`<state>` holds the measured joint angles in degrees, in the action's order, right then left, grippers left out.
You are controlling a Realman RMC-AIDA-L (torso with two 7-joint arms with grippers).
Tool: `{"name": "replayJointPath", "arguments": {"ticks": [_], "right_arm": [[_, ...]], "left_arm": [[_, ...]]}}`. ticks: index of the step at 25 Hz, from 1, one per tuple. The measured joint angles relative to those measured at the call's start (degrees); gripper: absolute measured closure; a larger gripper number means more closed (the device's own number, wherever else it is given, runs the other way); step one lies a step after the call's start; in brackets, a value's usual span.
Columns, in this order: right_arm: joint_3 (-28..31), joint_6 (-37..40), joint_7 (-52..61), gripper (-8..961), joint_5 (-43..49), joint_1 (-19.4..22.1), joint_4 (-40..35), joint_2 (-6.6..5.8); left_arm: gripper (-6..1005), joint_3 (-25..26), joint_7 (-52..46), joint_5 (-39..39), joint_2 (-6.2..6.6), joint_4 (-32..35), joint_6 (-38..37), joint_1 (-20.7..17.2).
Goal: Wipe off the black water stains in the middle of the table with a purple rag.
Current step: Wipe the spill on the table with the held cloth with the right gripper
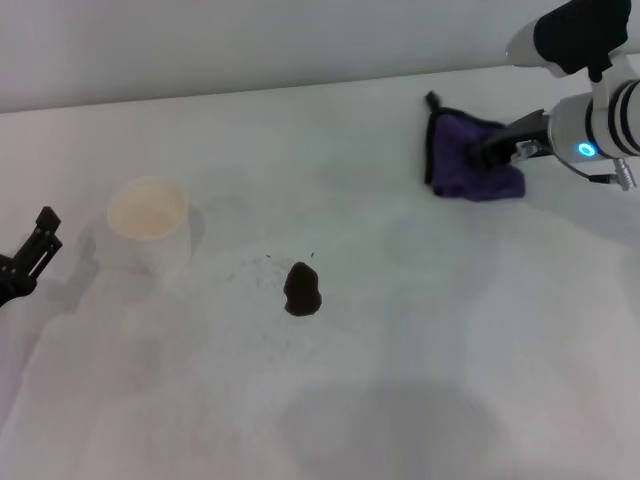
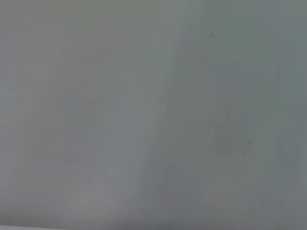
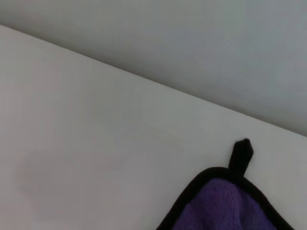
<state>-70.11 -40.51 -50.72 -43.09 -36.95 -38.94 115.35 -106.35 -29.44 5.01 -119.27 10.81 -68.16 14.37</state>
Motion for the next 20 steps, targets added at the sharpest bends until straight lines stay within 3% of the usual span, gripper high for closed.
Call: {"name": "replayJointPath", "arguments": {"ticks": [6,9,16,20], "right_arm": [[-0.53,-13.55,-8.06,858,-13.96,5.74,-10.19,0.14],[-3.47,-18.06,-11.83,858,-20.07,8.06,-12.71,0.26],[-19.04,-18.91,-14.89,857,-29.50,9.38,-13.53,0.42],[-30.49,-13.35,-17.18,857,-35.35,9.06,-13.79,0.60]], "left_arm": [[128,0.00,0.00,0.00,0.00,0.00,-0.01,0.02],[128,0.00,0.00,0.00,0.00,-0.07,0.07,0.10],[127,-0.12,0.00,0.00,0.00,-0.09,0.12,0.42],[127,-0.19,-0.01,0.00,0.00,-0.09,0.13,0.58]]}}
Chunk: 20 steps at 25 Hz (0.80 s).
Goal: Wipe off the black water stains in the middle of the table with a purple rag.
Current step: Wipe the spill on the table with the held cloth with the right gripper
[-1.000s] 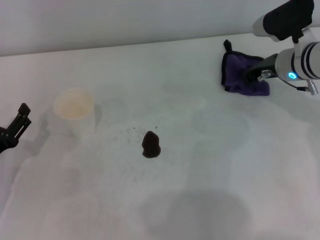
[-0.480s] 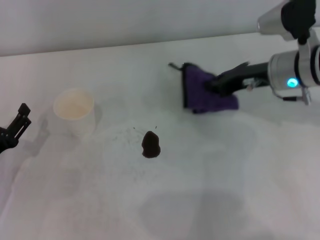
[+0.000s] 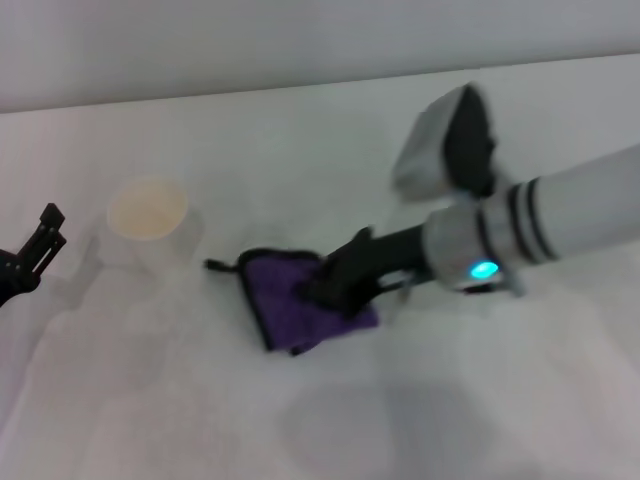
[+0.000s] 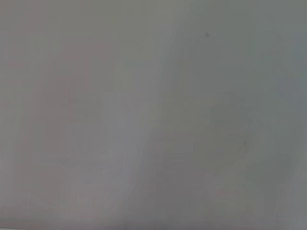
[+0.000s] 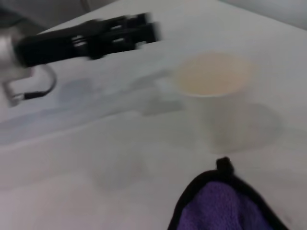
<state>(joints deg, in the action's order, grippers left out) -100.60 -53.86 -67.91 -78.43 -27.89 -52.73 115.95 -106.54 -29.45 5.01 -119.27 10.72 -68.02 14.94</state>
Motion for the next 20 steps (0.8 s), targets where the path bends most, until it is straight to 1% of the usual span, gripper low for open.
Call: {"name": "replayJointPath", "arguments": {"ticks": [4,6,8,10,13,19,20], "right_arm": [[-10.83,10.10,-2.51,859,-3.31,0.04,-0.75,0.06],[-15.24,15.28,-2.75,859,-3.39,0.04,-0.77,0.06],[-18.07,19.28,-2.77,860,-3.39,0.24,-0.80,0.07],[-19.73,21.97,-2.76,860,-3.29,0.57,-0.89,0.07],[-20.70,24.09,-2.77,860,-3.28,0.89,-0.89,0.08],[-19.93,26.63,-2.76,861,-3.09,1.02,0.05,-0.37],[-19.02,27.52,-2.76,861,-2.87,1.05,0.62,-0.50]], "left_arm": [[127,-0.07,-0.02,0.00,0.00,0.00,0.00,0.00],[127,-0.17,-0.03,0.00,-0.02,0.00,0.00,0.00],[127,-0.20,-0.04,0.00,-0.06,0.00,0.00,-0.03],[128,-0.21,-0.05,-0.04,-0.09,0.00,0.00,-0.16],[128,-0.24,-0.06,-0.13,-0.16,0.00,0.00,-0.35],[128,-0.25,-0.08,-0.26,-0.18,0.00,0.00,-0.45],[128,-0.25,-0.08,-0.26,-0.18,0.00,-0.01,-0.46]]}}
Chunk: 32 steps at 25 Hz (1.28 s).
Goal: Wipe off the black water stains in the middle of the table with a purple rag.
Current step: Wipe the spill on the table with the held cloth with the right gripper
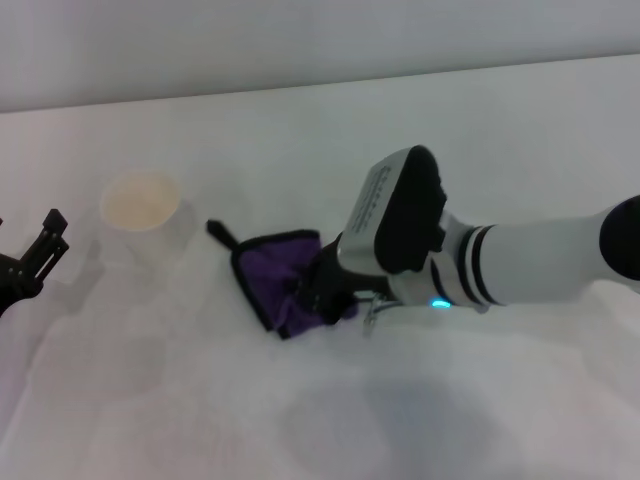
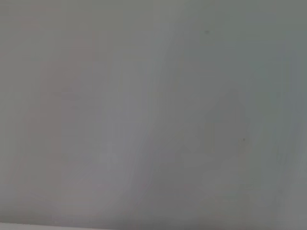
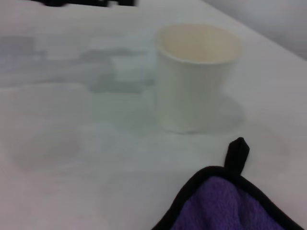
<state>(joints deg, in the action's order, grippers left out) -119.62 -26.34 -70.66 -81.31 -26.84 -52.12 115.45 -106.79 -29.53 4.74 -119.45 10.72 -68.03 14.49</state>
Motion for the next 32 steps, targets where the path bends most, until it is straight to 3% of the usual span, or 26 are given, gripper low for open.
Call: {"name": "replayJointPath", "arguments": {"ticks": [11,19,25,28,32], "right_arm": [[8.82,1.01,-0.54,863,3.09,-0.19,3.92,-0.06],[3.82,-5.76,-0.45,865,1.74,0.78,0.08,0.35],[0.56,-6.36,-0.59,866,0.06,1.34,-1.83,0.49],[0.99,-3.40,-0.59,867,0.01,1.11,-0.65,0.51],[6.69,-2.42,-0.55,869,0.87,0.84,1.80,-0.09]], "left_arm": [[127,0.00,-0.09,-0.25,0.05,0.00,0.00,0.11],[127,0.00,-0.09,-0.05,0.09,0.01,0.00,0.31],[127,0.18,-0.09,0.02,0.09,0.01,0.00,0.58],[127,0.25,-0.09,0.04,0.09,0.01,0.05,0.99],[127,0.33,-0.09,0.15,0.09,0.01,0.10,1.13]]}}
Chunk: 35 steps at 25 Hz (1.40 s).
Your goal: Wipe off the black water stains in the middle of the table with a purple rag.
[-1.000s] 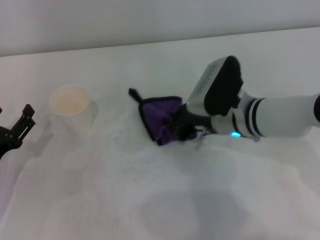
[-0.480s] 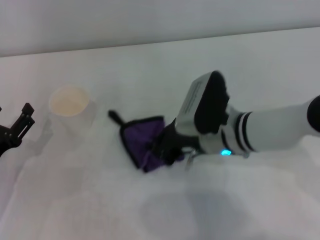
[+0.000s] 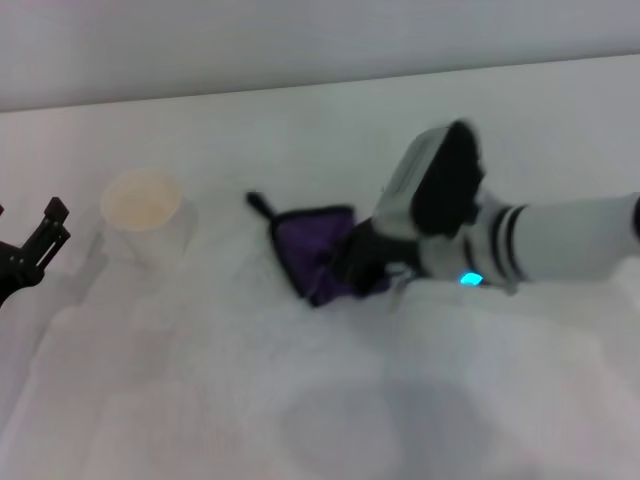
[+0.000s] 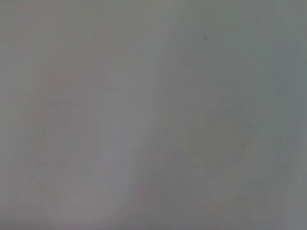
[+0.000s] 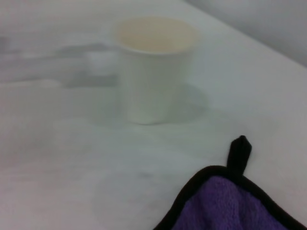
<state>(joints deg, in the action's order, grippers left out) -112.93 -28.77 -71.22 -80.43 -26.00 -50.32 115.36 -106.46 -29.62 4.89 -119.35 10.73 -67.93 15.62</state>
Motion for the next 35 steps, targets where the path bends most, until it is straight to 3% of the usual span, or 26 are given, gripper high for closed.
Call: {"name": "replayJointPath", "arguments": {"ticks": [7,17,33,35], "right_arm": [[13.26,-1.32,-0.09,872,4.71,1.17,0.98,-0.49],[26.12,-3.67,-0.02,868,7.85,4.92,1.65,-0.65],[26.57,-3.66,-2.76,861,7.71,5.22,1.38,-0.32],[27.09,-3.71,-2.80,788,7.05,5.27,0.97,-0.31]], "left_arm": [[127,0.04,0.00,0.04,0.09,-0.08,0.00,0.04],[127,0.09,0.00,0.03,0.18,-0.52,-0.01,0.99],[127,0.12,-0.01,0.12,0.18,-0.53,-0.01,1.00],[127,0.12,-0.44,0.12,0.17,-0.54,-0.01,0.88]]}}
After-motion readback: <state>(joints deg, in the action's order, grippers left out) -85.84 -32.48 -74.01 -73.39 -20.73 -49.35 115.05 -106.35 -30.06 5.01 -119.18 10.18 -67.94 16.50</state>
